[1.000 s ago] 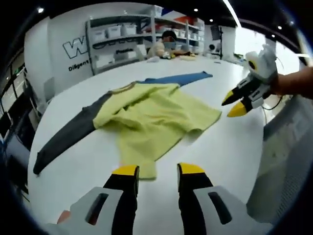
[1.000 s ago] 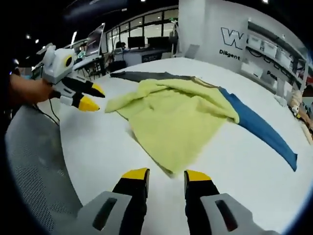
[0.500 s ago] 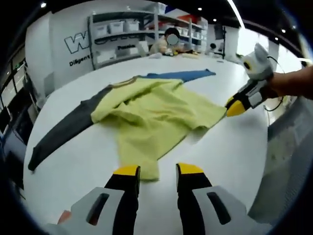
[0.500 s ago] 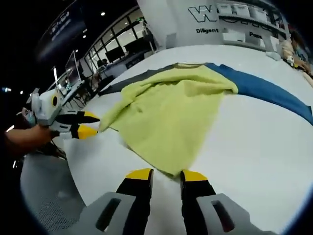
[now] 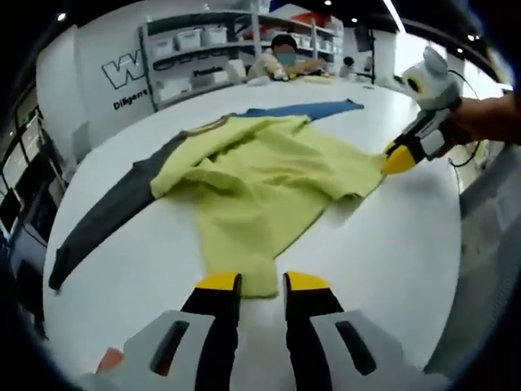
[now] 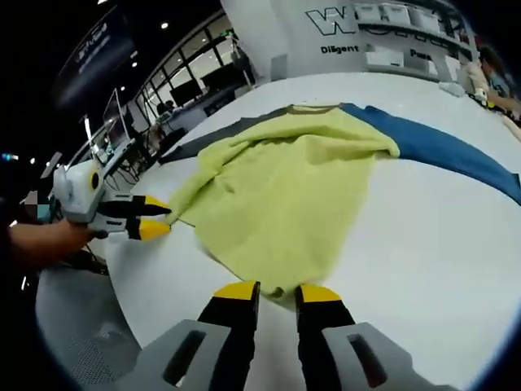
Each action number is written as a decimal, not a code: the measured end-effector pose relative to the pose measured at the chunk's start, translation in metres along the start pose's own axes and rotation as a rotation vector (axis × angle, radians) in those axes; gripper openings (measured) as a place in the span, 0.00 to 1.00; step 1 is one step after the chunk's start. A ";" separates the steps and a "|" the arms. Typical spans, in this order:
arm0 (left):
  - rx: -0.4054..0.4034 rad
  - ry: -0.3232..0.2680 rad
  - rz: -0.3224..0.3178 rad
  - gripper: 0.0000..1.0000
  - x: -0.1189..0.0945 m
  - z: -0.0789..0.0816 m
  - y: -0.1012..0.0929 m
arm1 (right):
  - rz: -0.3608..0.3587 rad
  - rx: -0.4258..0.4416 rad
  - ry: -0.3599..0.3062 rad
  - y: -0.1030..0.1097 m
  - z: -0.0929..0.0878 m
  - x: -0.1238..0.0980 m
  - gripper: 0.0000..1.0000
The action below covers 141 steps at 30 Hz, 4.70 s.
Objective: Fold the garment on the visible template until the final outline fits inside the template.
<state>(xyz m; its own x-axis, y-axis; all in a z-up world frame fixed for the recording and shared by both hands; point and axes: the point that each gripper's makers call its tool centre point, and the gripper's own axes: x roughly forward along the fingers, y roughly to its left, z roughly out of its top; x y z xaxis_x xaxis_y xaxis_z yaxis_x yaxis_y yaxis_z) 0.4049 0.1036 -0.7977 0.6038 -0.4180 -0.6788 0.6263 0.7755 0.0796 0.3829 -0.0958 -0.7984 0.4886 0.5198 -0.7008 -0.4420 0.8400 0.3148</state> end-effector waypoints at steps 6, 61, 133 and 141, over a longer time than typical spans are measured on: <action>-0.011 0.000 -0.022 0.00 -0.001 -0.001 -0.004 | 0.000 -0.011 -0.001 0.000 0.001 0.001 0.16; -0.645 0.120 -0.005 0.00 -0.054 -0.056 0.038 | -0.123 0.092 0.099 -0.050 -0.035 -0.050 0.00; -0.391 0.272 -0.110 0.19 -0.123 -0.112 -0.029 | -0.038 -0.165 0.356 0.010 -0.121 -0.096 0.08; -0.400 0.274 -0.106 0.30 -0.126 -0.110 -0.030 | -0.044 -0.166 0.344 0.009 -0.117 -0.103 0.11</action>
<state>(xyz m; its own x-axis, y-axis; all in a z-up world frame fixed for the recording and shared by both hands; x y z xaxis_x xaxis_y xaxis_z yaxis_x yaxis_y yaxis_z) 0.2560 0.1849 -0.7950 0.3618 -0.4060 -0.8392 0.4065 0.8788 -0.2498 0.2411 -0.1602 -0.7987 0.2417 0.3777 -0.8939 -0.5560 0.8089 0.1914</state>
